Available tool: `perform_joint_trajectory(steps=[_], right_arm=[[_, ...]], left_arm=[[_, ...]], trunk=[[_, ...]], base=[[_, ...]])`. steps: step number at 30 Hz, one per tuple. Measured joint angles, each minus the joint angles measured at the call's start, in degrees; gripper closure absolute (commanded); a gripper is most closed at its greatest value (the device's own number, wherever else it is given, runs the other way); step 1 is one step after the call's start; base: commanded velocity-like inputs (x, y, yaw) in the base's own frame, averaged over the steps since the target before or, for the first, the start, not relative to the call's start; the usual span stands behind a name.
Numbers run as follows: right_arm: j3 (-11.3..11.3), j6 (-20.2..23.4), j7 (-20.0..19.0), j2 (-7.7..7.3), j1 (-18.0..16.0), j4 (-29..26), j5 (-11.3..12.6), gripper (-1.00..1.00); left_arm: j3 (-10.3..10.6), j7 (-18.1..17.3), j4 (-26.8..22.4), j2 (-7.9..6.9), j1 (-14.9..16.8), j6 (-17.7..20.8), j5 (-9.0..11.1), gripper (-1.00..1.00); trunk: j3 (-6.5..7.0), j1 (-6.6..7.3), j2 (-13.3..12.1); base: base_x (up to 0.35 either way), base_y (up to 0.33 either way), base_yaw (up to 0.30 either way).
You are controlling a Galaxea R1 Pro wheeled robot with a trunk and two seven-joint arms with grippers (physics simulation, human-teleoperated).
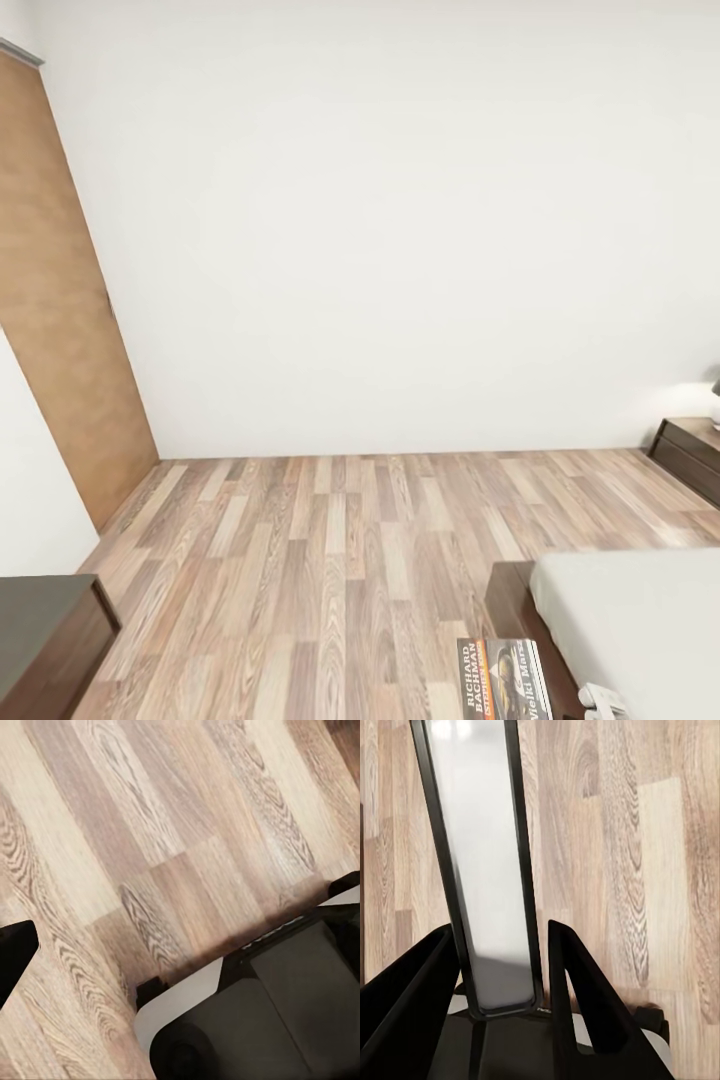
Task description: In the bedroom, move the book from the bed onto either nightstand, and place the two sandals side by side next to the bed.
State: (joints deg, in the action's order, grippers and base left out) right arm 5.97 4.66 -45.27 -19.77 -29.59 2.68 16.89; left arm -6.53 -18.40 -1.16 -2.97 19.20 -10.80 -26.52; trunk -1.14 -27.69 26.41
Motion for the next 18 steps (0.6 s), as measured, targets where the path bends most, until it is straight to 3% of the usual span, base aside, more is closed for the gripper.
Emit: perform_joint_trajectory(steps=[14, 18], right_arm=[[0.01, 0.00, 0.00, 0.00, -0.01, 0.02, 0.00, 1.00], [0.02, 0.00, 0.00, 0.00, 0.00, 0.00, 0.00, 1.00]], left_arm=[[0.06, 0.01, 0.00, 0.01, 0.00, 0.00, 0.00, -1.00], [0.03, -0.26, -0.06, 0.65, 0.00, 0.03, 0.00, -1.00]], trunk=[[0.00, 0.00, 0.00], [0.00, 0.00, 0.00]], base=[[0.325, 0.000, 0.000], [0.325, 0.000, 0.000]])
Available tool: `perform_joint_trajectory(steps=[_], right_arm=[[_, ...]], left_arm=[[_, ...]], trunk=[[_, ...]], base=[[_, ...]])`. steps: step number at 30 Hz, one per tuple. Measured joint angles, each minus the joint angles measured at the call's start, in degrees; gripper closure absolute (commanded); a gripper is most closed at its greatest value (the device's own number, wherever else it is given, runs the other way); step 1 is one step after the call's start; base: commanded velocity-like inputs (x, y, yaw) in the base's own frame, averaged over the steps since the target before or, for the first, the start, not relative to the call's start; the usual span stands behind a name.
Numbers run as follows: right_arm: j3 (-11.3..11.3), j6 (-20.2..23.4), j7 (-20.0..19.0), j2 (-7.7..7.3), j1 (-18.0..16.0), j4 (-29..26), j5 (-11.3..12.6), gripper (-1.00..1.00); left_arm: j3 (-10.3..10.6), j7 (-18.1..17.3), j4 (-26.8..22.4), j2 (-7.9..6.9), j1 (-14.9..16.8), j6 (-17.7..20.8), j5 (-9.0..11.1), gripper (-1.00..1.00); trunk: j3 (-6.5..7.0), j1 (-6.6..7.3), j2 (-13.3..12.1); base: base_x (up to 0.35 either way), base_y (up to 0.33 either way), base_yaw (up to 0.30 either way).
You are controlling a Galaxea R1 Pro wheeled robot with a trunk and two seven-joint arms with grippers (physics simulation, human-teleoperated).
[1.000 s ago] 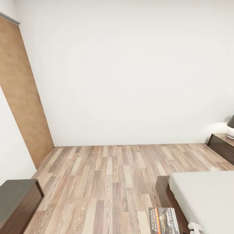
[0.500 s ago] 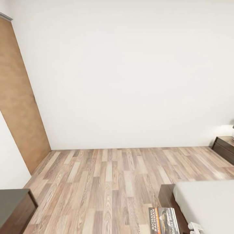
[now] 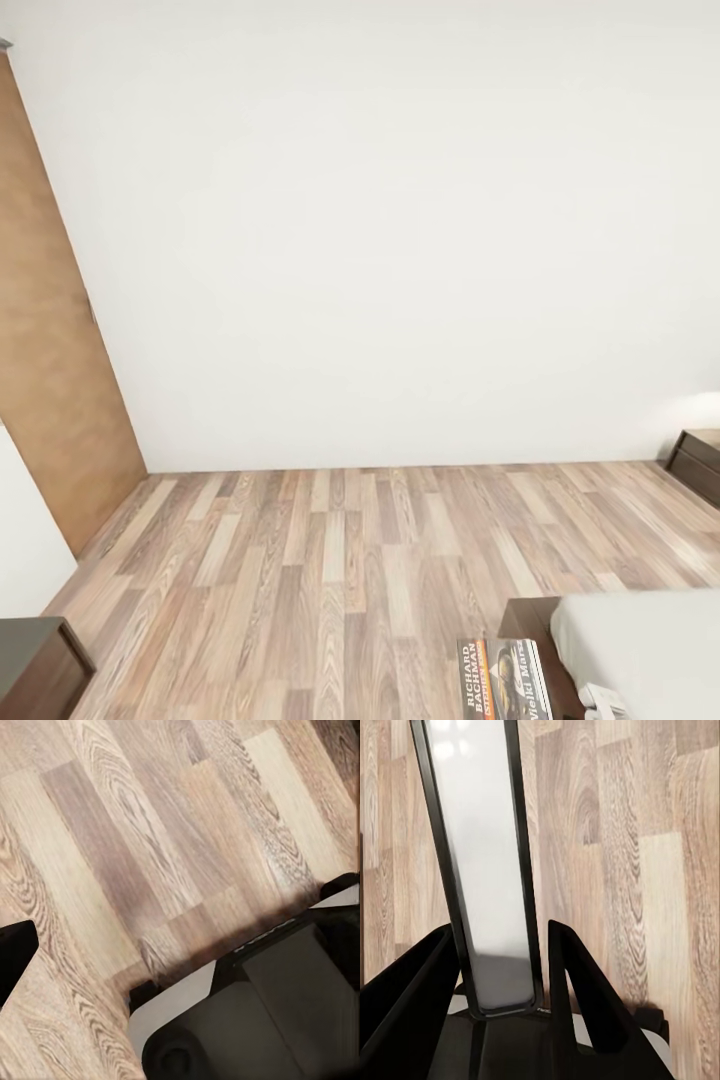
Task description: In the bedroom, move the book from the bed onto either nightstand, and place the two sandals side by side next to the bed.
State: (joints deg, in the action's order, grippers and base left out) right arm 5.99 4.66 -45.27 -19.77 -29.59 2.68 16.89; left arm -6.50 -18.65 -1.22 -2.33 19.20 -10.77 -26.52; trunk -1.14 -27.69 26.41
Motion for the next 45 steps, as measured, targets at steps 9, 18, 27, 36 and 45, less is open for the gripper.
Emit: perform_joint_trajectory(steps=[9, 18, 27, 36, 45], right_arm=[[0.00, 0.00, 0.00, -0.02, 0.01, 0.00, 0.00, 1.00], [0.00, 0.00, 0.00, -0.04, 0.00, -0.03, 0.00, 1.00], [-0.03, 0.00, -0.07, -0.08, 0.00, -0.06, 0.10, 1.00], [-0.02, 0.00, -0.08, -0.08, 0.03, -0.06, 0.16, 1.00], [0.00, 0.00, -0.08, -0.09, 0.01, -0.05, 0.13, 1.00]], left_arm=[[-0.01, -0.18, -3.43, 2.45, 0.10, 0.47, 0.11, -1.00], [-0.04, -1.86, -8.53, 5.60, 0.18, 2.04, 1.17, -1.00], [-0.65, -8.15, -8.65, 3.52, 0.18, 2.01, 2.86, -1.00], [-0.94, -8.40, -8.63, 1.83, 0.16, 2.00, 7.20, -1.00], [-0.93, -8.47, -8.58, 1.36, 0.15, 1.92, 7.35, -1.00]], trunk=[[0.00, 0.00, 0.00], [0.00, 0.00, 0.00], [0.00, 0.00, 0.00], [0.00, 0.00, 0.00], [0.00, 0.00, 0.00]], base=[[0.325, 0.000, 0.000], [0.325, 0.035, 0.000], [0.325, 0.078, 0.000], [0.325, 0.080, 0.000], [0.325, 0.080, 0.000]])
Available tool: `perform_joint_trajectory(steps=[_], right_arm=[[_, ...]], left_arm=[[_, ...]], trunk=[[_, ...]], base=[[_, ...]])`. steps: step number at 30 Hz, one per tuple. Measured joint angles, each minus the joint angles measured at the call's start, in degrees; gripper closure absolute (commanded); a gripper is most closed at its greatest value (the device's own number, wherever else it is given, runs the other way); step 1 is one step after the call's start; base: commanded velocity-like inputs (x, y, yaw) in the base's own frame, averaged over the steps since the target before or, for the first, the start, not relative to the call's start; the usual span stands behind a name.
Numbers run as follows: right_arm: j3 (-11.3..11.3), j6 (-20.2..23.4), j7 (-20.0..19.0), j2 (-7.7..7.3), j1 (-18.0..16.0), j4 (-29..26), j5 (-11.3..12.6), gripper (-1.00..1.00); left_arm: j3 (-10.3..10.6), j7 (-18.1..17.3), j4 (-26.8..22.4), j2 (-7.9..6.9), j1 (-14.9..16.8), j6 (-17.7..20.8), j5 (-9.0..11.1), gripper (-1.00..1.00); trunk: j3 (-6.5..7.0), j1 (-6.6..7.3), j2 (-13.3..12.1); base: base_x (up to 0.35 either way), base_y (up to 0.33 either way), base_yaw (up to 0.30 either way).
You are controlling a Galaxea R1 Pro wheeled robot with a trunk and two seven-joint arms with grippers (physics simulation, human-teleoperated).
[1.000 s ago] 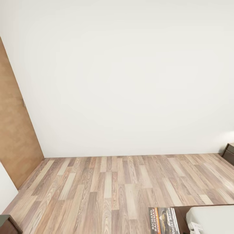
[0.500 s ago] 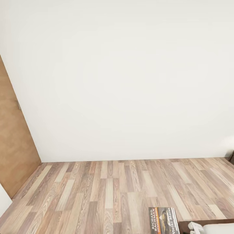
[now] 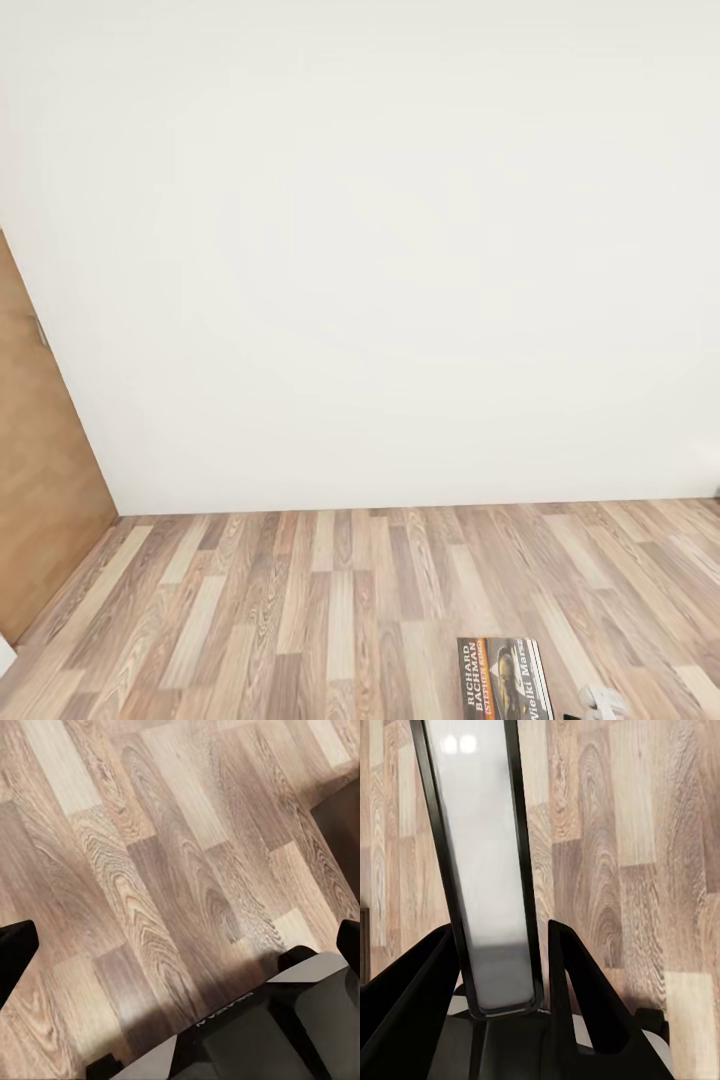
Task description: In the bedroom, move the book from the bed onto either nightstand, and place the two sandals side by side next to the bed.
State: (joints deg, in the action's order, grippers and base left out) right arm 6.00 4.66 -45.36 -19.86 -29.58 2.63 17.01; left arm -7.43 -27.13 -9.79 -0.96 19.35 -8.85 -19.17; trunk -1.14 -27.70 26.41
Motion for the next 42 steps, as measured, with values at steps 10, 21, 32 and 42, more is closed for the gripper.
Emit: perform_joint_trajectory(steps=[10, 21, 32, 42], right_arm=[[-0.01, 0.00, 0.00, 0.00, 0.02, 0.00, -0.02, 1.00], [-0.01, 0.00, 0.00, 0.00, -0.02, 0.00, 0.03, 1.00], [-0.05, 0.00, 0.00, 0.00, -0.02, 0.00, 0.05, 1.00], [-0.03, 0.00, 0.00, 0.00, 0.00, 0.00, 0.04, 1.00]], left_arm=[[0.00, 0.12, 0.00, -0.01, 0.01, 0.00, -0.04, -1.00], [0.09, 0.26, 0.07, 0.07, 0.01, 0.00, -0.08, -1.00], [0.09, 0.26, 0.10, 0.07, -0.01, -0.01, -0.08, -1.00], [0.12, 0.27, 0.10, 0.07, 0.00, -0.01, -0.17, -1.00]], trunk=[[0.00, 0.00, 0.00], [0.00, 0.00, 0.00], [0.00, 0.00, 0.00], [0.00, 0.00, 0.00]], base=[[0.325, 0.080, 0.000], [0.325, 0.022, 0.000], [0.325, 0.000, 0.000], [0.326, 0.000, 0.000]])
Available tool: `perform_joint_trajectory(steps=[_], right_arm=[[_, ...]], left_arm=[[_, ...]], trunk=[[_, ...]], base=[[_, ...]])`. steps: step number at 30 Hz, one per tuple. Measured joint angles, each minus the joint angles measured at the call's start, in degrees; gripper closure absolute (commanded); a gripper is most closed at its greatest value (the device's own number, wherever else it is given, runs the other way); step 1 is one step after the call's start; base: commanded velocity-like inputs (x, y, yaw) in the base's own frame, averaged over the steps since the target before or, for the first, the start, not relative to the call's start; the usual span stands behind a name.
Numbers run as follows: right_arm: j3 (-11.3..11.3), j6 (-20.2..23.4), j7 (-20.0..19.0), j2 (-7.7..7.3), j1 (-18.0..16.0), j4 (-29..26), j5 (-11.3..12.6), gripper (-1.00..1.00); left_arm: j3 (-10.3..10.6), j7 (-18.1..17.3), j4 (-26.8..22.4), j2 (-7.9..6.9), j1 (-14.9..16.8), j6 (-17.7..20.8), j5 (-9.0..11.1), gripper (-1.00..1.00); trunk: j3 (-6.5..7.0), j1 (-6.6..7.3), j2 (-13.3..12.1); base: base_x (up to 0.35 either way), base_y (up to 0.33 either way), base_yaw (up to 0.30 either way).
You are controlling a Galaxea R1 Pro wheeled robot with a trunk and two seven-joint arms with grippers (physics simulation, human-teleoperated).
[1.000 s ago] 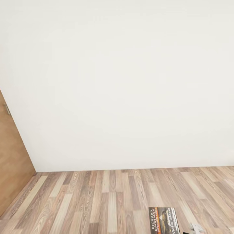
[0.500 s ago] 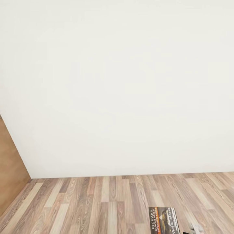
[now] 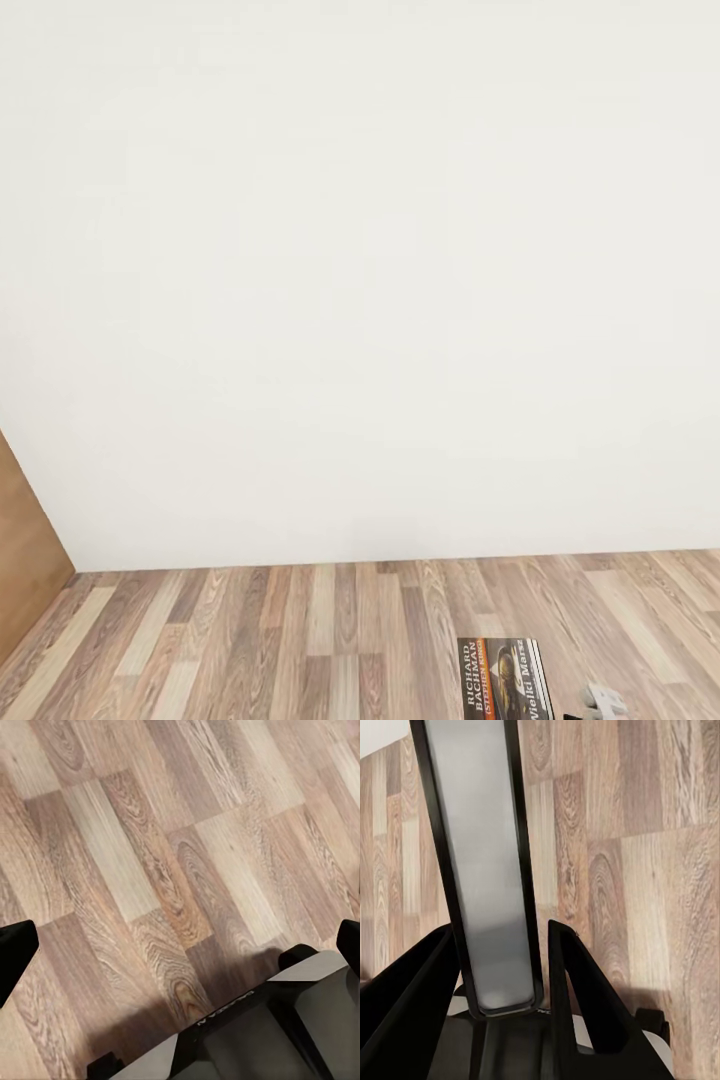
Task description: In the bedroom, move the book from the bed onto either nightstand, and place the two sandals side by side next to the bed.
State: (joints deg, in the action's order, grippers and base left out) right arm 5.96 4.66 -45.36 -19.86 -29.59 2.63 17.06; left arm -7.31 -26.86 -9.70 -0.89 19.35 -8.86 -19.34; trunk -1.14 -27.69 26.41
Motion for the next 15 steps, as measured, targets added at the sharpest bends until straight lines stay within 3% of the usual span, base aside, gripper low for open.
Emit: perform_joint_trajectory(steps=[11, 15], right_arm=[[-0.04, 0.00, 0.00, 0.00, 0.00, 0.00, 0.01, 1.00], [-0.21, 0.01, 0.00, 0.00, -0.01, -0.01, 0.05, 1.00]], left_arm=[[0.06, -0.01, 0.06, 0.08, 0.00, 0.00, -0.09, -1.00], [0.06, -0.01, 0.08, 0.09, 0.01, 0.00, -0.09, -1.00]], trunk=[[0.00, 0.00, 0.00], [0.00, -0.02, 0.00]], base=[[0.326, 0.000, 0.000], [0.172, 0.000, 0.000]])
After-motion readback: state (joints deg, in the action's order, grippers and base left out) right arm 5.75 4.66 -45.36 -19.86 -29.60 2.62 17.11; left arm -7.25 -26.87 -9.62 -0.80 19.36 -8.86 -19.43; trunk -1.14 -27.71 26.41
